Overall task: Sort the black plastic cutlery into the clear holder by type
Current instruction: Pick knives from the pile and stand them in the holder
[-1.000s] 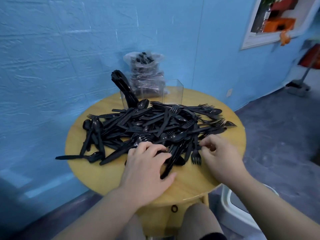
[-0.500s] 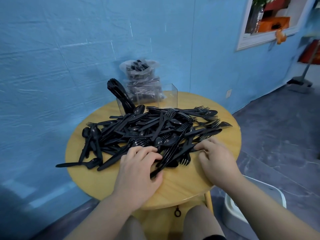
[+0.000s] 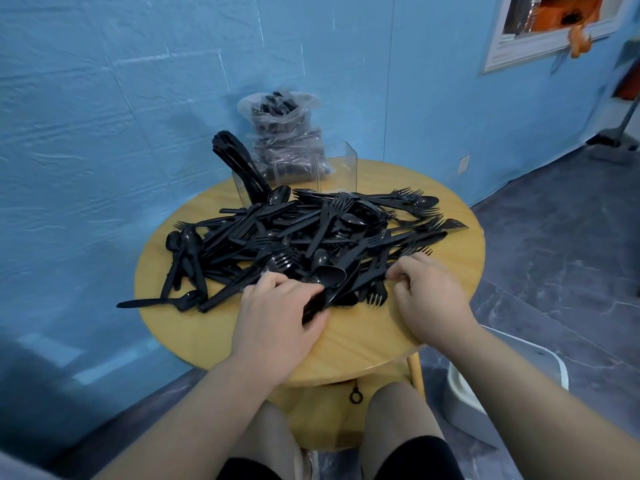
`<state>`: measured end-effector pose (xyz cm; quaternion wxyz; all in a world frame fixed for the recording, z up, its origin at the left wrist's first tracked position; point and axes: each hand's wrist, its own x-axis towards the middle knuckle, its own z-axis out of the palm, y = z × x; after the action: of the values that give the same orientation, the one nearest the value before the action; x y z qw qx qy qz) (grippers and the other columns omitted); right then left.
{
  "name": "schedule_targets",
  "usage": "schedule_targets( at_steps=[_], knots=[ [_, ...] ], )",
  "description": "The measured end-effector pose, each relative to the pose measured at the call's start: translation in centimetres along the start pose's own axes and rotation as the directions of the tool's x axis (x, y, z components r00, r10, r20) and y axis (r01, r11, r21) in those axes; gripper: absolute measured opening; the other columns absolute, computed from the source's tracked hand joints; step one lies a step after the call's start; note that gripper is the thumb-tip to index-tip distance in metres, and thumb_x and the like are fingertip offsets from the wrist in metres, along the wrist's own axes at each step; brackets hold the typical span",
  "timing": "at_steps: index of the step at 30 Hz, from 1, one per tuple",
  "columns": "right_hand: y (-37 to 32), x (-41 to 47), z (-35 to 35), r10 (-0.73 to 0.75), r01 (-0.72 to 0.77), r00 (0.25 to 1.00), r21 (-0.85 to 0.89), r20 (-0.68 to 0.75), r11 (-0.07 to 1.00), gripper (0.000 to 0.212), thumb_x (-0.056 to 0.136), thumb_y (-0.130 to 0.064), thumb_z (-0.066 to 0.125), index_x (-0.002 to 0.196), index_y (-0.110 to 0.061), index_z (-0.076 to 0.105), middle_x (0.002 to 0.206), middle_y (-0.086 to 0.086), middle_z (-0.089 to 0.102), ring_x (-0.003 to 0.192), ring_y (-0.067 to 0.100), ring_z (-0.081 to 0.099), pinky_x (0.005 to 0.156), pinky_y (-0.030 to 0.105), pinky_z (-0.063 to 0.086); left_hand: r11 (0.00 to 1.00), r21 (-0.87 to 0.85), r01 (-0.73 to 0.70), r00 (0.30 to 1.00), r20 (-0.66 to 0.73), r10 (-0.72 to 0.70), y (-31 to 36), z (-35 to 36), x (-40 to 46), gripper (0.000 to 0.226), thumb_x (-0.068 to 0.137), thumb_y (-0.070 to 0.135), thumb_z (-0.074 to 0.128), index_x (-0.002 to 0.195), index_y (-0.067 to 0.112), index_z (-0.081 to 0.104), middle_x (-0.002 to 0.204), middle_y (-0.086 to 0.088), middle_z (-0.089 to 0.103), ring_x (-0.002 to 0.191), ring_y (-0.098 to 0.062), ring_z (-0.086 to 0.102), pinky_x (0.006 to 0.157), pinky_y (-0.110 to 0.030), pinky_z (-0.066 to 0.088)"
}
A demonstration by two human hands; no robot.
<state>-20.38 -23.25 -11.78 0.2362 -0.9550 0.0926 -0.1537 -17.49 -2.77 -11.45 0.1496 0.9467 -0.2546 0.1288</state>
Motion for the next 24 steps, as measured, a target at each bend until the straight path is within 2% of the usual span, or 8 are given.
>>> schedule_targets(
  at_steps=[7,10,13,15,17,20,22,24],
  knots=[
    [-0.2,-0.3,0.0,0.027,-0.025,0.999,0.038,-0.044,0.999,0.019,0.088,-0.010,0.050,0.103,-0.017,0.059,0.100,-0.002,0.058,0.088,0.015,0.050,0.066,0.026,0.034,1.000,0.008,0.009,0.991,-0.131,-0.008,-0.5,0.5,-0.3,0.019,0.081,0.018,0.070,0.099,0.023,0.075,0.076,0.012,0.071,0.083,-0.020,0.063,0.071,-0.036,0.052],
    [-0.3,-0.4,0.1,0.024,-0.022,0.998,0.049,-0.054,0.999,0.021,0.088,-0.011,0.050,0.106,-0.018,0.058,0.101,-0.002,0.060,0.089,0.016,0.053,0.067,0.027,0.040,0.998,-0.042,0.046,0.982,-0.183,-0.053,-0.6,0.2,-0.3,0.019,0.086,0.015,0.066,0.101,0.021,0.074,0.082,0.009,0.072,0.085,-0.018,0.063,0.071,-0.030,0.050],
    [-0.3,-0.4,0.2,0.007,-0.005,0.998,0.037,-0.057,0.999,0.024,0.088,-0.012,0.050,0.110,-0.018,0.059,0.105,-0.001,0.061,0.095,0.017,0.054,0.074,0.029,0.046,0.983,-0.129,0.130,0.974,-0.171,-0.151,-0.7,-0.1,-0.2,0.024,0.094,0.021,0.055,0.114,0.023,0.069,0.095,0.010,0.070,0.099,-0.012,0.056,0.079,-0.020,0.037],
    [-0.4,-0.4,0.2,-0.007,0.008,0.998,0.029,-0.058,1.000,0.026,0.088,-0.014,0.051,0.112,-0.019,0.059,0.106,-0.002,0.060,0.099,0.016,0.054,0.078,0.029,0.047,0.967,-0.190,0.171,0.965,-0.168,-0.203,-1.0,0.0,0.0,0.027,0.097,0.022,0.051,0.119,0.024,0.066,0.100,0.011,0.068,0.100,-0.009,0.052,0.080,-0.019,0.035],
    [-0.4,-0.2,0.3,-0.032,0.033,0.998,0.019,-0.059,0.999,0.026,0.089,-0.016,0.051,0.113,-0.021,0.060,0.107,-0.004,0.058,0.099,0.015,0.054,0.075,0.027,0.046,0.950,-0.231,0.209,0.954,-0.164,-0.250,-1.1,0.0,0.1,0.028,0.097,0.022,0.049,0.120,0.023,0.065,0.102,0.010,0.068,0.099,-0.009,0.053,0.080,-0.020,0.036],
    [-0.3,0.0,0.5,-0.058,0.060,0.995,0.019,-0.078,0.998,0.023,0.091,-0.018,0.052,0.111,-0.022,0.062,0.102,-0.007,0.050,0.087,0.012,0.051,0.061,0.020,0.036,0.910,-0.315,0.269,0.930,-0.163,-0.331,-1.3,0.0,0.3,0.029,0.098,0.022,0.049,0.123,0.020,0.063,0.108,0.007,0.069,0.103,-0.011,0.058,0.086,-0.023,0.041],
    [-0.2,0.2,0.6,-0.077,0.081,0.991,0.034,-0.108,0.996,0.020,0.091,-0.019,0.054,0.108,-0.021,0.064,0.097,-0.008,0.047,0.078,0.010,0.049,0.055,0.015,0.031,0.876,-0.376,0.302,0.911,-0.158,-0.382,-1.5,0.0,0.3,0.030,0.098,0.024,0.048,0.124,0.021,0.062,0.106,0.008,0.069,0.092,-0.011,0.061,0.083,-0.026,0.047],
    [-0.4,0.6,0.5,-0.088,0.096,0.988,0.059,-0.124,0.994,0.019,0.091,-0.019,0.056,0.108,-0.021,0.065,0.096,-0.007,0.048,0.079,0.011,0.053,0.059,0.018,0.035,0.851,-0.415,0.321,0.894,-0.164,-0.418,-1.7,0.0,0.4,0.029,0.098,0.024,0.048,0.123,0.022,0.062,0.100,0.008,0.069,0.074,-0.010,0.057,0.072,-0.026,0.048]
  ],
)
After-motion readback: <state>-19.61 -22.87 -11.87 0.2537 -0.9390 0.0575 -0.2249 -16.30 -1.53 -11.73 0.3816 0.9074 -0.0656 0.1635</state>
